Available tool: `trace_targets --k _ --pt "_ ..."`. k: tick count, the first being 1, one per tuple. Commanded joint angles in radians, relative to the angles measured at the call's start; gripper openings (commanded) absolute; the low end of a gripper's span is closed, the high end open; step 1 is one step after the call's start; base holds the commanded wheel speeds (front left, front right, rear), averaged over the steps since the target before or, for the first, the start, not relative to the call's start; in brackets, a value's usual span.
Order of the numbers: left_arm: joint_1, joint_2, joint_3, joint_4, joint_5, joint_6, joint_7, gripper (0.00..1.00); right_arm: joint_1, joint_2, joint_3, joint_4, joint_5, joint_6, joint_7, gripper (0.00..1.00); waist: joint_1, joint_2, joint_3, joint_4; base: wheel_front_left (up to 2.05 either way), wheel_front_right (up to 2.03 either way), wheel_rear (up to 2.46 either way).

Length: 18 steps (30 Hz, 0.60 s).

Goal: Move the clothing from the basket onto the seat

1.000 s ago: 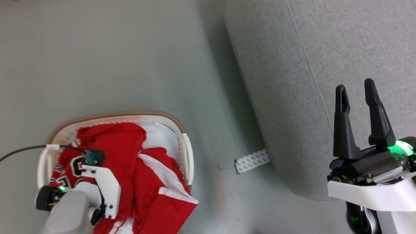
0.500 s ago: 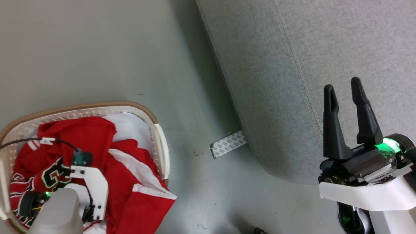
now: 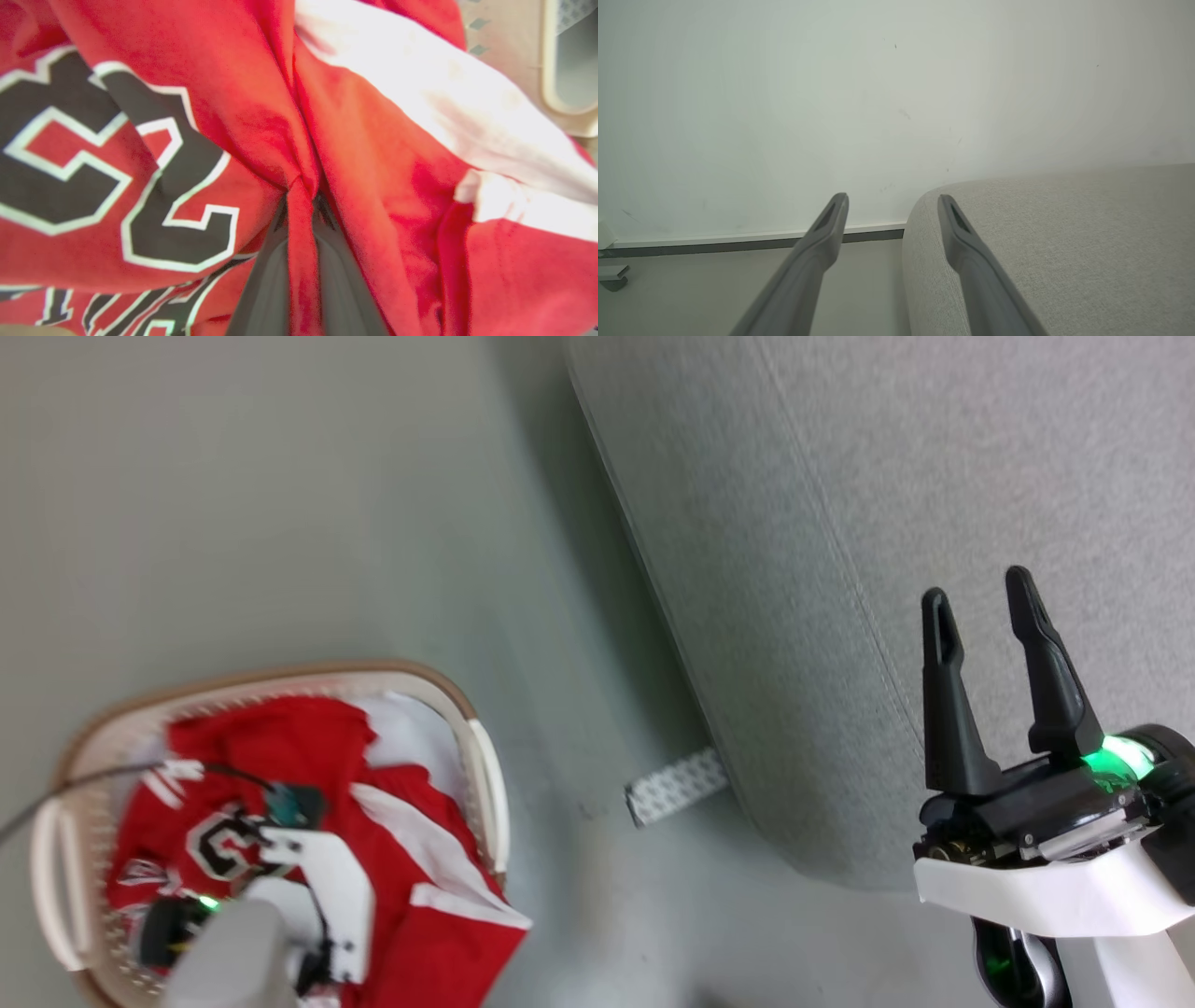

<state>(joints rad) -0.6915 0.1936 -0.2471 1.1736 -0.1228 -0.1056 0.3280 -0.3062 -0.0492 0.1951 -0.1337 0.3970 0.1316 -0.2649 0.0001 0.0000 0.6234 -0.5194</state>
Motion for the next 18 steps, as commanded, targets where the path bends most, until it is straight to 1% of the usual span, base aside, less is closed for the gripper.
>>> trace_targets --k 1,5,7,9,12,18 --pt "0.019 -0.007 -0.003 0.006 -0.006 -0.007 -0.012 0.0 0.01 -0.002 -0.005 0.004 -0.012 -0.002 0.001 1.0 -0.0001 0.0 -0.069 0.039 0.0 0.0 0.0" --pt "0.039 -0.056 -0.004 -0.003 -0.054 -0.019 -0.085 0.0 0.038 -0.002 -0.023 0.019 -0.052 -0.002 0.001 1.0 -0.0001 0.0 -0.168 0.09 0.0 0.0 0.0" --pt "0.051 -0.067 -0.023 -0.015 -0.062 -0.024 -0.127 0.0 0.045 -0.002 -0.028 0.024 -0.071 -0.002 0.001 1.0 -0.0001 0.0 -0.216 0.117 0.0 0.0 0.0" --pt "0.073 -0.095 -0.063 -0.048 -0.105 -0.025 -0.165 0.0 0.053 -0.003 -0.032 0.029 -0.085 -0.002 0.001 1.0 -0.0001 0.0 -0.26 0.143 0.0 0.0 0.0" --pt "0.108 -0.091 -0.133 -0.114 -0.183 -0.025 -0.211 0.0 0.072 -0.003 -0.027 0.04 -0.099 -0.002 0.001 1.0 -0.0001 0.0 -0.32 0.18 0.0 0.0 0.0" --pt "0.185 -0.052 -0.242 -0.29 -0.349 -0.025 -0.273 0.0 0.119 -0.003 -0.044 0.056 -0.122 -0.002 0.001 1.0 -0.0001 0.0 -0.422 0.258 0.0 0.0 0.0"
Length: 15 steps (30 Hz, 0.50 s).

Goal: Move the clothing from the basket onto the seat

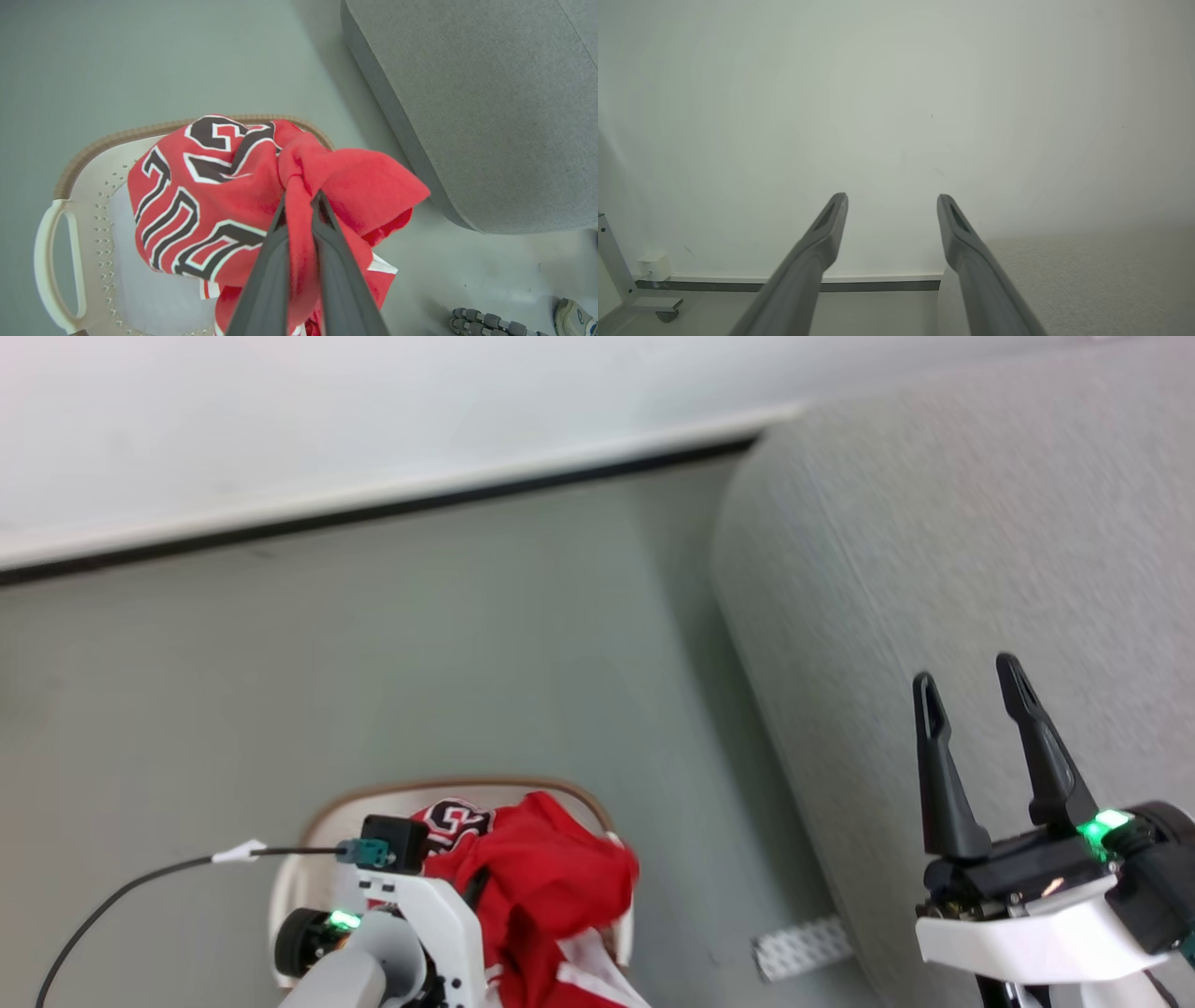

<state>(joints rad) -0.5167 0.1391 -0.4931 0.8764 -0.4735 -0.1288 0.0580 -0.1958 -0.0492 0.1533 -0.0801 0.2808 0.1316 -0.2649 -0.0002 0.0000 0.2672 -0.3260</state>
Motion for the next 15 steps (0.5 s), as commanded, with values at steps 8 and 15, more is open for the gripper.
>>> trace_targets --k 8,15 --pt "0.095 0.071 -0.04 -0.232 -0.118 -0.002 -0.058 0.0 0.08 -0.023 -0.015 0.014 -0.016 -0.002 0.001 1.0 0.0002 0.0 -0.199 0.142 0.0 0.0 0.0" --pt "0.139 0.108 -0.014 -0.501 -0.142 0.033 -0.052 0.0 0.141 -0.035 -0.019 0.016 -0.017 -0.002 0.001 1.0 0.0002 0.0 -0.293 0.188 0.0 0.0 0.0"
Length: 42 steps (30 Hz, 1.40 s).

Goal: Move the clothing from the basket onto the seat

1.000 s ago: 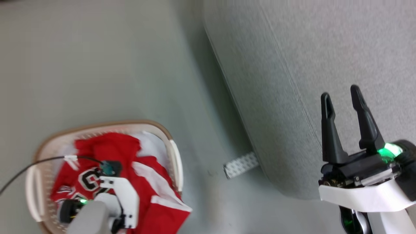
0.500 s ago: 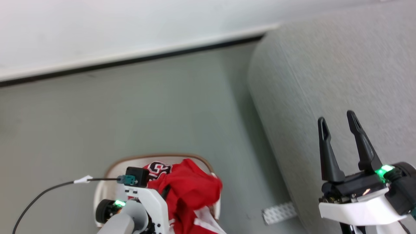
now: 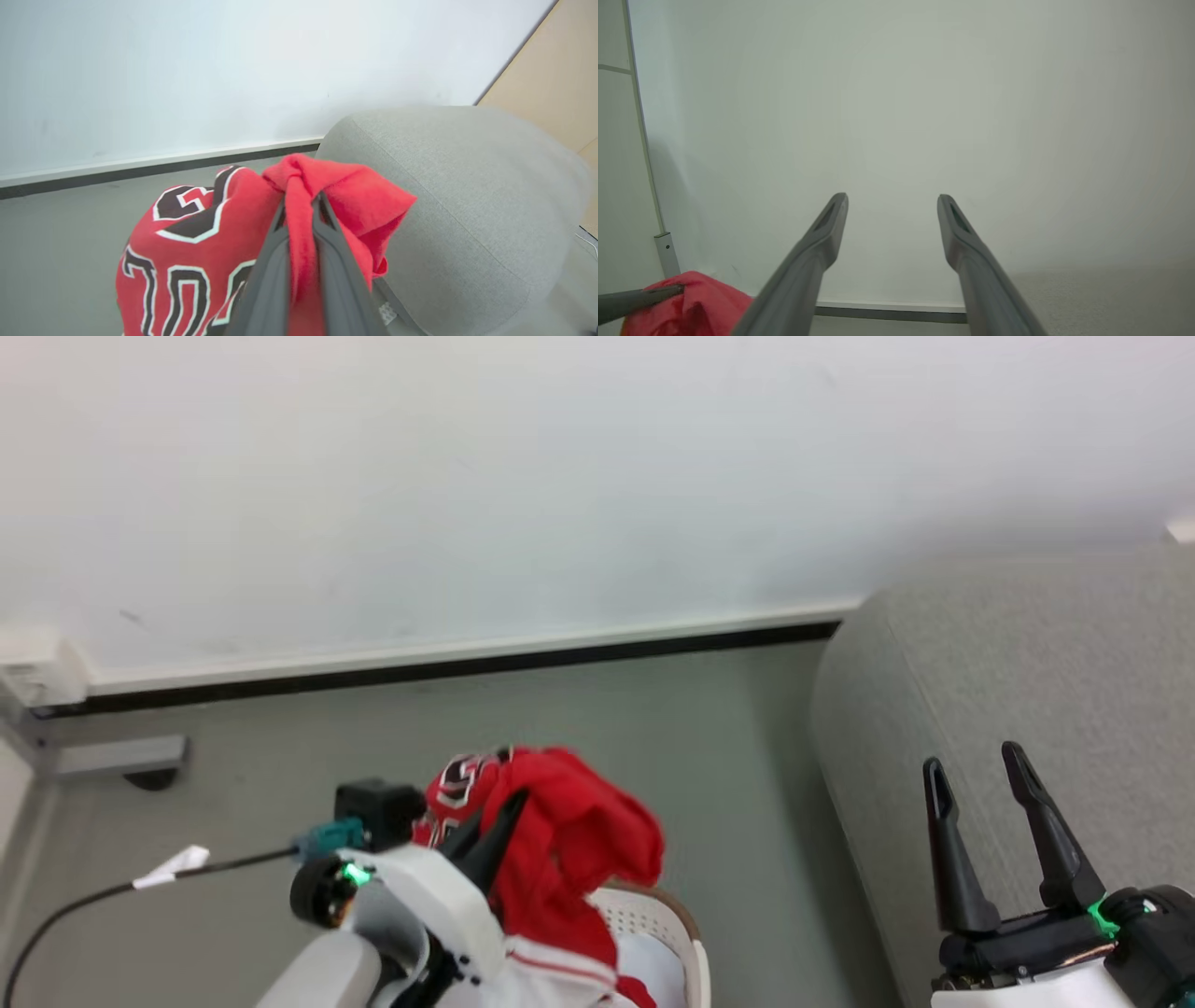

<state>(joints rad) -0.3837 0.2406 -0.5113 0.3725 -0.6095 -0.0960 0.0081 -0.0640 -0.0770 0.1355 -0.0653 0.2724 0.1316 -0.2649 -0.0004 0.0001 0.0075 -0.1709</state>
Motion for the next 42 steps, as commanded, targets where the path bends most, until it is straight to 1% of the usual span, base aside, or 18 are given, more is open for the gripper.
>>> trace_targets --k 1,6,10,14,21,24,28,34,38,42 --pt "0.01 0.011 0.008 -0.04 -0.01 0.01 0.004 0.0 0.015 -0.007 0.001 -0.001 -0.008 -0.002 0.001 1.0 0.0004 -0.0001 -0.04 0.038 0.0 0.0 0.0" --pt "-0.016 0.025 0.023 -0.236 0.005 0.059 0.045 0.0 0.037 -0.005 0.011 -0.007 -0.005 -0.002 0.001 1.0 0.0004 -0.0001 -0.058 0.062 0.0 0.0 0.0" --pt "-0.051 0.033 0.037 -0.343 0.015 0.088 0.072 0.0 0.041 -0.001 0.028 -0.008 0.001 -0.002 0.001 1.0 0.0004 -0.0001 -0.063 0.07 0.0 0.0 0.0" --pt "-0.085 0.035 0.044 -0.389 0.017 0.106 0.098 0.0 0.047 0.002 0.042 -0.008 0.004 -0.002 0.001 1.0 0.0004 -0.0001 -0.065 0.072 0.0 0.0 0.0" --pt "-0.107 0.031 0.041 -0.399 0.015 0.116 0.111 0.0 0.049 0.005 0.065 -0.004 0.006 -0.002 0.001 1.0 0.0004 -0.0001 -0.062 0.07 0.0 0.0 0.0" --pt "-0.113 0.028 0.032 -0.387 0.019 0.113 0.113 0.0 0.042 -0.006 0.095 -0.005 0.008 -0.002 0.001 1.0 0.0004 -0.0001 -0.051 0.075 0.0 0.0 0.0" --pt "-0.111 0.021 0.016 -0.361 0.019 0.104 0.108 0.0 -0.003 -0.023 0.169 -0.002 0.008 -0.002 0.001 1.0 0.0004 -0.0001 -0.036 0.081 0.0 0.0 0.0" --pt "-0.102 -0.009 -0.039 -0.32 0.032 0.078 0.09 0.0 -0.087 -0.045 0.267 0.042 0.011 -0.002 0.02 1.0 0.0004 -0.0001 -0.029 0.115 0.0 0.0 0.0" --pt "-0.102 -0.033 -0.086 -0.294 0.042 0.054 0.085 0.0 -0.128 -0.039 0.287 0.097 -0.007 -0.002 0.056 1.0 0.0004 -0.0001 -0.037 0.156 0.0 0.0 0.0" --pt "-0.102 -0.061 -0.134 -0.271 0.051 0.034 0.083 0.0 -0.151 -0.029 0.282 0.164 -0.023 -0.002 0.1 1.0 0.0004 -0.0001 -0.05 0.202 0.0 0.0 0.0"
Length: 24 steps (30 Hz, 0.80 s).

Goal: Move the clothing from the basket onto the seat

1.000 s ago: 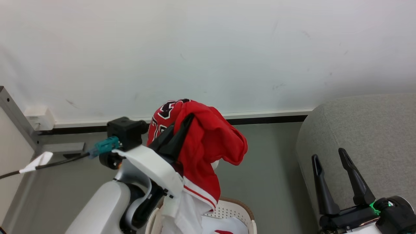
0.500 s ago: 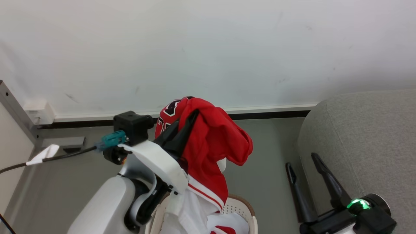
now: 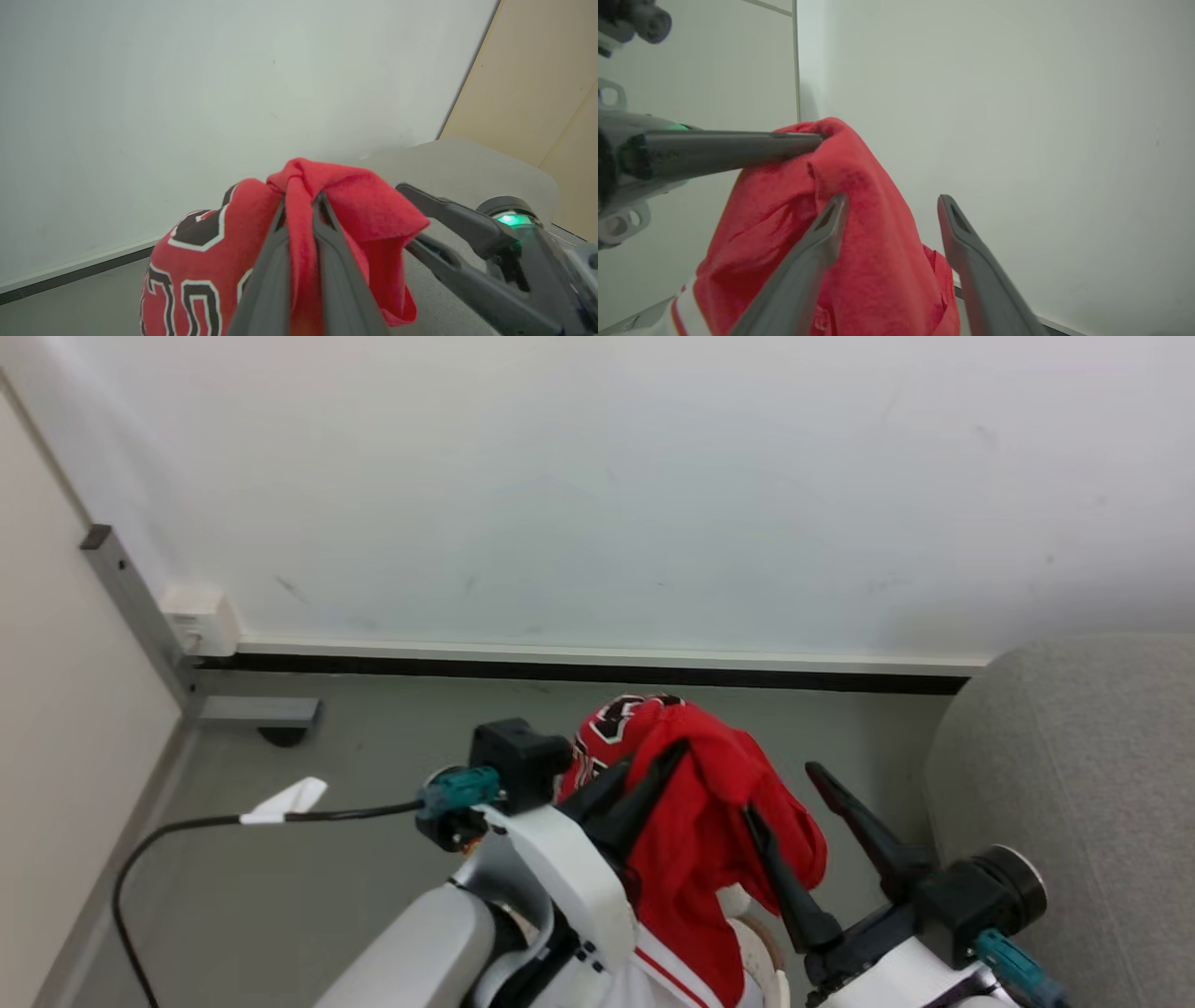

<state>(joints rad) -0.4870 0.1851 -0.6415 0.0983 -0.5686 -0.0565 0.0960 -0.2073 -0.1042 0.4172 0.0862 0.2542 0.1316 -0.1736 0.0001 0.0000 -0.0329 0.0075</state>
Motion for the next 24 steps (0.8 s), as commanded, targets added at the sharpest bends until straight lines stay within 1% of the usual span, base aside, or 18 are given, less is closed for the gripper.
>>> trace_targets --k 1,4,5,6,8,13,18,19,20,21,22,24 --pt "0.003 -0.014 -0.014 0.007 0.009 -0.009 -0.006 0.0 -0.014 -0.001 0.001 0.032 -0.009 -0.002 0.026 1.0 -0.0001 0.0 -0.014 0.035 0.0 0.0 0.0" --pt "0.005 -0.032 -0.044 0.014 0.01 -0.019 -0.006 0.0 -0.026 -0.005 0.024 0.089 -0.024 -0.002 0.083 1.0 -0.0001 0.0 -0.024 0.069 0.0 0.0 0.0" --pt "0.005 -0.032 -0.044 0.014 0.01 -0.019 -0.006 0.0 -0.026 -0.005 0.024 0.089 -0.024 -0.002 0.083 1.0 -0.0001 0.0 -0.024 0.069 0.0 0.0 0.0" --pt "0.006 -0.044 -0.063 0.016 0.01 -0.024 -0.005 0.0 -0.033 -0.012 0.046 0.128 -0.02 -0.002 0.115 1.0 -0.0001 0.0 -0.031 0.09 0.0 0.0 0.0" --pt "0.006 -0.054 -0.076 0.016 0.008 -0.026 -0.003 0.0 -0.04 -0.017 0.06 0.16 -0.011 -0.002 0.137 1.0 -0.0001 0.0 -0.037 0.109 0.0 0.0 0.0" --pt "0.009 -0.066 -0.111 0.006 0.007 -0.033 0.006 0.0 -0.065 -0.01 0.072 0.232 0.004 -0.002 0.13 1.0 -0.0001 0.0 -0.043 0.138 0.0 0.0 0.0" --pt "0.004 -0.066 -0.12 0.003 0.006 -0.035 0.009 0.0 -0.086 -0.002 0.076 0.282 0.011 -0.002 0.118 1.0 -0.0001 0.0 -0.04 0.148 0.0 0.0 0.0" --pt "0.003 -0.064 -0.121 0.003 0.006 -0.034 0.01 0.0 -0.091 0.0 0.077 0.294 0.015 -0.002 0.116 0.96 -0.0001 0.0 -0.039 0.148 0.0 0.0 0.0" --pt "0.002 -0.062 -0.12 0.003 0.005 -0.032 0.01 0.0 -0.098 0.001 0.078 0.303 0.017 -0.002 0.112 0.57 -0.0001 0.0 -0.038 0.148 0.0 0.0 0.0" --pt "0.001 -0.06 -0.12 0.003 0.005 -0.031 0.01 0.0 -0.103 0.002 0.082 0.311 0.018 -0.002 0.108 0.25 -0.0001 0.0 -0.037 0.147 0.0 0.0 0.0" --pt "0.0 -0.058 -0.118 0.002 0.005 -0.029 0.01 0.0 -0.106 0.002 0.088 0.316 0.02 -0.002 0.105 0.0 -0.0001 0.0 -0.036 0.145 0.0 0.0 0.0" --pt "-0.002 -0.053 -0.113 0.001 0.003 -0.025 0.009 0.0 -0.11 -0.001 0.09 0.317 0.028 -0.002 0.086 0.0 -0.0001 0.0 -0.035 0.137 0.0 0.0 0.0"
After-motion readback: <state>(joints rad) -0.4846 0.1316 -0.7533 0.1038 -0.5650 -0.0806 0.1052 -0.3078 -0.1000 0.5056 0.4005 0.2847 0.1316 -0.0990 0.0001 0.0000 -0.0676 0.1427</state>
